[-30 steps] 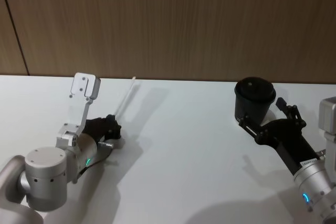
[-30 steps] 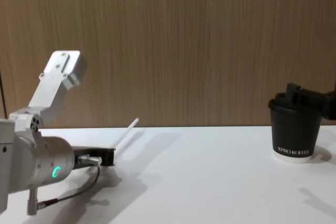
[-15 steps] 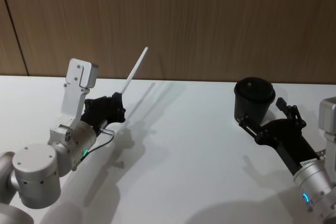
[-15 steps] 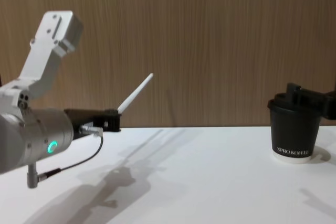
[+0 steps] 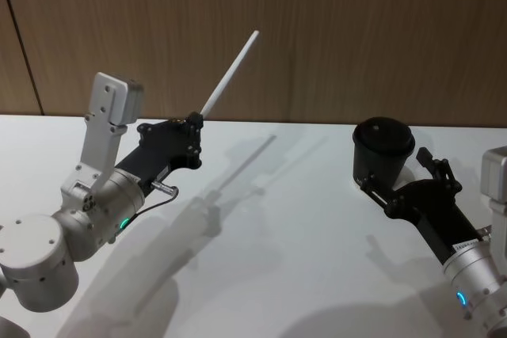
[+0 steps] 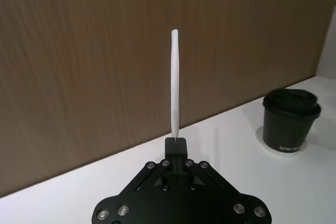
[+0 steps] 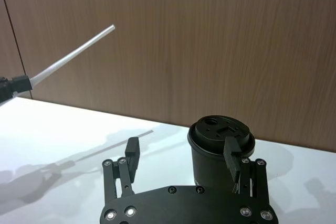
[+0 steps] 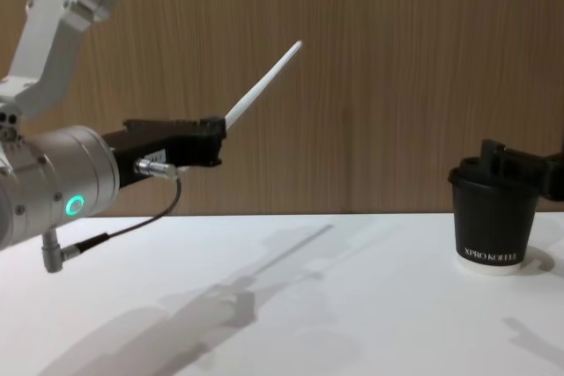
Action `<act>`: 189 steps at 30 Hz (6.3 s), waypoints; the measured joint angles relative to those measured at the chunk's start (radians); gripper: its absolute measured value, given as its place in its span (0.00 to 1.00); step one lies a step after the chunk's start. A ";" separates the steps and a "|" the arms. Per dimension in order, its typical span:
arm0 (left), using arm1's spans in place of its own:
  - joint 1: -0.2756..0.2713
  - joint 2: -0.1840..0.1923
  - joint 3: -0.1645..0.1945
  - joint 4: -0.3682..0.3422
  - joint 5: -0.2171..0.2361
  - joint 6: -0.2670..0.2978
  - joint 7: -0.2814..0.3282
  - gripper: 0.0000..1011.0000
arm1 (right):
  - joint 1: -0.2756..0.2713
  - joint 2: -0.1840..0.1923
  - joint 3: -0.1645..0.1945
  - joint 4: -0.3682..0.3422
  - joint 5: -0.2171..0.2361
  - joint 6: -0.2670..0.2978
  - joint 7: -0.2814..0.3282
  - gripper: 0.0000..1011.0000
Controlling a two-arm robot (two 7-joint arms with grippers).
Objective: Pick up the straw with one hand, pass it to the other hand, and insert it into the cup.
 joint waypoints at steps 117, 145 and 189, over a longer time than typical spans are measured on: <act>-0.016 0.061 0.041 -0.086 -0.105 -0.135 -0.182 0.00 | 0.429 -0.127 0.078 0.099 0.668 0.554 0.183 0.99; -0.016 0.061 0.041 -0.086 -0.105 -0.135 -0.182 0.00 | 0.554 -0.171 -0.013 0.259 0.679 0.544 0.211 0.99; -0.016 0.061 0.041 -0.086 -0.105 -0.135 -0.182 0.00 | 0.596 -0.180 -0.043 0.322 0.679 0.519 0.219 0.35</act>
